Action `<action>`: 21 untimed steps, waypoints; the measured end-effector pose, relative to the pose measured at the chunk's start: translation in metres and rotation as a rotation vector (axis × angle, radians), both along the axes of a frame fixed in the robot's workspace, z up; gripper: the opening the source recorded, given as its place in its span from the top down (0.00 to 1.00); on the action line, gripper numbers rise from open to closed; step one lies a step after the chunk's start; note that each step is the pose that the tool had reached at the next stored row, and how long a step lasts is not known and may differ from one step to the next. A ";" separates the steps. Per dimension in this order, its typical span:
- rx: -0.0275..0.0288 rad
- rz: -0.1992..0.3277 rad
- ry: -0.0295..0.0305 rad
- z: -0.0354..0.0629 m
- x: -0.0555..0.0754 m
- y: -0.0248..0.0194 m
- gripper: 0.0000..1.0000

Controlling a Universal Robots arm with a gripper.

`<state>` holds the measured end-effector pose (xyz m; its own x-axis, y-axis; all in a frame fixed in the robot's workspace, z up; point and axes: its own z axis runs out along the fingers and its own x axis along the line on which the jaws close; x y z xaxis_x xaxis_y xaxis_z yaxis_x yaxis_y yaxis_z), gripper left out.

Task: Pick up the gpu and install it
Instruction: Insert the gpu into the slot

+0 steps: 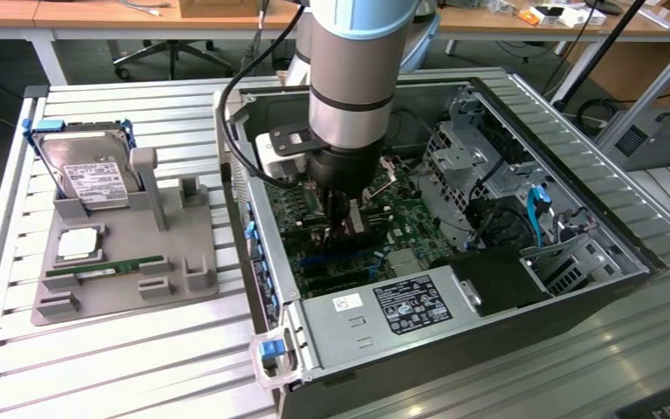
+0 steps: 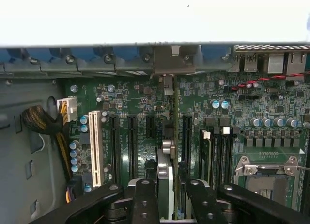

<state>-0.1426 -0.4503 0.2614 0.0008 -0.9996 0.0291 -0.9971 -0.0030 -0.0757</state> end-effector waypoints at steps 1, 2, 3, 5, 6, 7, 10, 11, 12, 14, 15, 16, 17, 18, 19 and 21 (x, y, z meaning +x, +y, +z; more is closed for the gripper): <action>0.0000 0.001 0.0000 0.0000 0.000 0.0000 0.73; -0.0001 0.004 0.0000 0.0000 0.000 0.0000 0.73; -0.0001 0.009 -0.0001 0.0000 0.000 0.0000 0.73; -0.0001 0.016 0.0000 0.0000 0.000 0.0001 0.73; -0.0001 0.016 0.0000 0.0000 0.000 0.0001 0.73; -0.0001 0.016 0.0000 0.0000 0.000 0.0001 0.73; -0.0002 0.016 0.0001 -0.0006 0.000 0.0000 0.73; -0.0001 0.016 0.0000 -0.0011 0.000 0.0000 0.73; -0.0001 0.016 0.0000 -0.0014 0.000 0.0000 0.73; -0.0002 0.016 0.0000 -0.0021 0.000 0.0000 0.73; -0.0002 0.016 0.0001 -0.0025 0.000 0.0000 0.73; -0.0002 0.016 0.0001 -0.0027 0.000 0.0000 0.73; -0.0003 0.016 0.0001 -0.0029 0.000 0.0000 0.73; -0.0002 0.016 0.0001 -0.0031 0.000 0.0000 0.73; -0.0001 0.016 0.0000 -0.0032 0.000 0.0000 0.73; -0.0001 0.016 0.0000 -0.0032 0.000 0.0000 0.73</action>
<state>-0.1426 -0.4504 0.2582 0.0171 -0.9994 0.0292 -0.9969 -0.0193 -0.0756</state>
